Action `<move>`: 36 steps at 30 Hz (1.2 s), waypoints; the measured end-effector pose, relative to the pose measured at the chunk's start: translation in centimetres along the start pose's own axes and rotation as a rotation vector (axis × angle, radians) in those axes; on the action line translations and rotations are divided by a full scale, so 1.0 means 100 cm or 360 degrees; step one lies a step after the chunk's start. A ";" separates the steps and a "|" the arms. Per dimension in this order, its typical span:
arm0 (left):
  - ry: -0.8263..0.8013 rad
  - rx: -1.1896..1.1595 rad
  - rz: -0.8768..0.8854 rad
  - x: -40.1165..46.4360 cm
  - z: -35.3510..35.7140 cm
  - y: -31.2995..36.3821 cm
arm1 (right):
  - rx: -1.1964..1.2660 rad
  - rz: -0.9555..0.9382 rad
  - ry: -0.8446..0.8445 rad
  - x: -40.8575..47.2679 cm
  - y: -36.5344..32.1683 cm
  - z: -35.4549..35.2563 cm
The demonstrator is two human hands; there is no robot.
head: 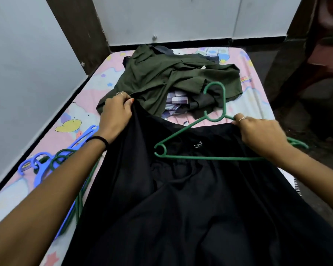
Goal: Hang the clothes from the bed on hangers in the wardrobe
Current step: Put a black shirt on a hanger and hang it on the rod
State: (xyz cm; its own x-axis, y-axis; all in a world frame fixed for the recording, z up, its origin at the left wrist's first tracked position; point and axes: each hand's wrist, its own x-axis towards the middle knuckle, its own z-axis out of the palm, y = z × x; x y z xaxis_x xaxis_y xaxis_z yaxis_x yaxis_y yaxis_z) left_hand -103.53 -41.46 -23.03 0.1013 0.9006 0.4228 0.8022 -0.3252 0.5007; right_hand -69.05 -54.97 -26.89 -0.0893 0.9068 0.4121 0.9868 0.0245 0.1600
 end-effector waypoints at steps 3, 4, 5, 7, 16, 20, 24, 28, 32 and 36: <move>0.0165 -0.0042 0.0197 -0.035 -0.015 0.039 | 0.0071 -0.0022 -0.0095 -0.004 -0.016 0.006; 0.0249 -0.0051 0.0287 -0.056 -0.018 0.052 | 0.0084 -0.0034 -0.0094 -0.006 -0.021 0.008; 0.0298 -0.0087 0.0330 -0.081 -0.018 0.064 | 0.0075 -0.0050 -0.0110 -0.006 -0.027 0.011; 0.0134 -0.0213 0.0308 -0.138 -0.011 0.075 | 0.0062 -0.0100 -0.0162 -0.004 -0.039 0.020; -0.1542 -0.0242 0.0324 -0.170 0.030 0.055 | 0.0103 -0.0149 -0.0001 0.003 -0.057 0.042; -0.0564 -0.0239 0.0118 -0.126 0.041 0.044 | 0.0114 -0.0106 0.0047 0.004 -0.059 0.048; -0.0557 -0.0229 0.0005 -0.090 0.062 0.039 | 0.0079 -0.0127 0.0248 0.013 -0.064 0.051; -0.0707 -0.0439 -0.0102 -0.071 0.084 0.039 | 0.0048 -0.0125 0.0417 0.029 -0.073 0.052; -0.0647 -0.0551 -0.0080 -0.067 0.092 0.041 | 0.0123 0.0094 0.0329 0.032 -0.067 0.050; -0.0514 -0.0542 -0.0023 -0.078 0.091 0.041 | 0.0431 0.0632 0.0273 0.003 -0.032 0.033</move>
State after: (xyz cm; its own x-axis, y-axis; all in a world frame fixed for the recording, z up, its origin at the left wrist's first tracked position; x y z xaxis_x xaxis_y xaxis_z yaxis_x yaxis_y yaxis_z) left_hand -95.64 -47.19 -31.12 0.3129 0.9317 0.1845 0.5713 -0.3398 0.7471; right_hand -71.81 -53.41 -30.20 0.3014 0.7866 0.5390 0.9467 -0.1792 -0.2678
